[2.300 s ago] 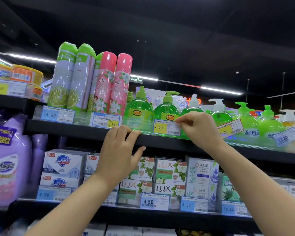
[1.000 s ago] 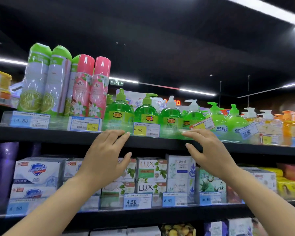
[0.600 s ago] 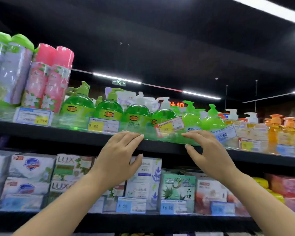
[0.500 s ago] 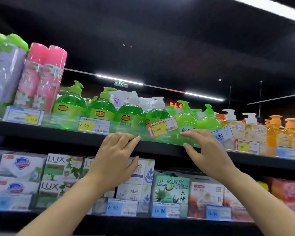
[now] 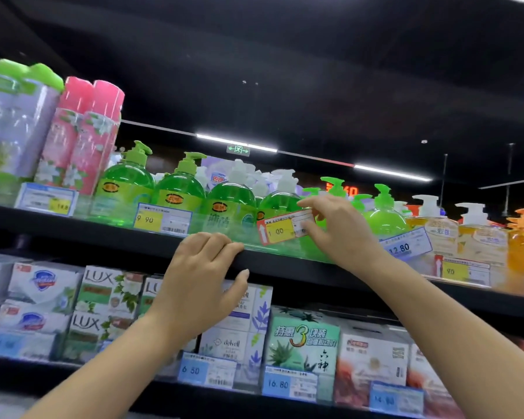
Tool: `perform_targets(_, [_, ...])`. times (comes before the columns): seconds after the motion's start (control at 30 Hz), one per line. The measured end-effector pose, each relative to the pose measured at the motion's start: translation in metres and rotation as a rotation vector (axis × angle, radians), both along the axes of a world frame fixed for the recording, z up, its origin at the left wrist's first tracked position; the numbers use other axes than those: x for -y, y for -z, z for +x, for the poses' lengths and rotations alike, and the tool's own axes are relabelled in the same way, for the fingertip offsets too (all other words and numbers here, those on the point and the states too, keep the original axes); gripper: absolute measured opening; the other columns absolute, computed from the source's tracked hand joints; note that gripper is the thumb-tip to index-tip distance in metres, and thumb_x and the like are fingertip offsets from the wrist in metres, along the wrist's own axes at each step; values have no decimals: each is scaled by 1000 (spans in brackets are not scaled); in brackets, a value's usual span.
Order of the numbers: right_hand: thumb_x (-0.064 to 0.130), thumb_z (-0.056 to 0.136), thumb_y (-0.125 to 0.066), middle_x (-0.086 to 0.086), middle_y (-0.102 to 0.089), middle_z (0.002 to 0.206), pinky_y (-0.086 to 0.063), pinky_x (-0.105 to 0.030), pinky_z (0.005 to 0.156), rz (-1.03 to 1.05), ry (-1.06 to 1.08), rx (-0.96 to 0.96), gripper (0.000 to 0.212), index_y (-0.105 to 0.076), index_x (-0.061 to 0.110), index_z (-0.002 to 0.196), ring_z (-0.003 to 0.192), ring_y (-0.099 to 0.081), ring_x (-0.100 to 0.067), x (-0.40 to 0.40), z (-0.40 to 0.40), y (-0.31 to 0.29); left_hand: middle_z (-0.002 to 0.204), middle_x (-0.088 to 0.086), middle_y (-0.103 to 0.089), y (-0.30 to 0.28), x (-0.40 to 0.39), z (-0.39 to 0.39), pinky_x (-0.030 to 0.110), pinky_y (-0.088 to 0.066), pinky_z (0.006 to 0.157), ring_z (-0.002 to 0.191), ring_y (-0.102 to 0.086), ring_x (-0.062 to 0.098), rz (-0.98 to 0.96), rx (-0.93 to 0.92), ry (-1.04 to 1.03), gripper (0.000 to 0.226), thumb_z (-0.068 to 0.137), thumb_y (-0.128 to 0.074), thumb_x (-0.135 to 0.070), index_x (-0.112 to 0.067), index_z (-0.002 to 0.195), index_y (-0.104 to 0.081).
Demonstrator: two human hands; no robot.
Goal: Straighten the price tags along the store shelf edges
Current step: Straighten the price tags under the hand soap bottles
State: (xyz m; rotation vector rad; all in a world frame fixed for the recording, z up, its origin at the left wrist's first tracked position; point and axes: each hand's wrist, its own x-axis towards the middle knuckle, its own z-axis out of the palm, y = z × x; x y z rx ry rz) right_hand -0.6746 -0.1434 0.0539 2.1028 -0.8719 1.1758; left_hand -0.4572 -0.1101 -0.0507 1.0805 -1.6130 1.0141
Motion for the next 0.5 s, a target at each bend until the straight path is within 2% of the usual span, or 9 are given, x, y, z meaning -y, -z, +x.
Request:
perform_targets(0.07, [9, 86, -61, 3, -59, 83, -42, -25, 77, 12, -26, 15, 18, -66, 14, 102, 80, -55, -15, 1, -1, -1, 95, -1, -61, -4, -3, 0, 34, -38, 90, 93, -56, 22, 5, 10, 0, 41, 86, -48, -40, -11, 106, -68])
perform_targets(0.13, [8, 86, -61, 3, -58, 80, -39, -23, 68, 16, -60, 71, 14, -68, 16, 95, 73, -52, -12, -2, -4, -4, 94, -1, -61, -9, -4, 1, 33, -39, 87, 91, -56, 22, 7, 5, 6, 40, 86, -48, -40, -11, 104, -69])
perform_targets(0.27, [9, 87, -59, 5, -61, 85, -39, -21, 64, -5, -152, 216, 14, -67, 20, 91, 75, -56, -9, -16, -11, -7, 102, 2, -61, -19, -3, -2, 37, -41, 91, 99, -54, 22, 32, 24, -8, 45, 86, -46, -41, -10, 110, -67])
perform_targets(0.37, [11, 90, -57, 7, -63, 87, -43, -17, 63, 48, -209, 250, 14, -65, 22, 93, 76, -57, -5, -29, -16, -4, 107, 2, -59, -22, 1, -6, 40, -39, 94, 104, -51, 23, 46, 22, -17, 47, 86, -45, -43, -10, 114, -65])
perform_targets(0.5, [12, 91, -57, 6, -64, 88, -45, -24, 65, 80, -214, 232, 13, -65, 22, 93, 76, -56, -6, -35, -22, 4, 108, 1, -58, -27, 4, -8, 36, -33, 96, 106, -50, 22, 34, 5, 3, 47, 85, -46, -42, -11, 114, -64])
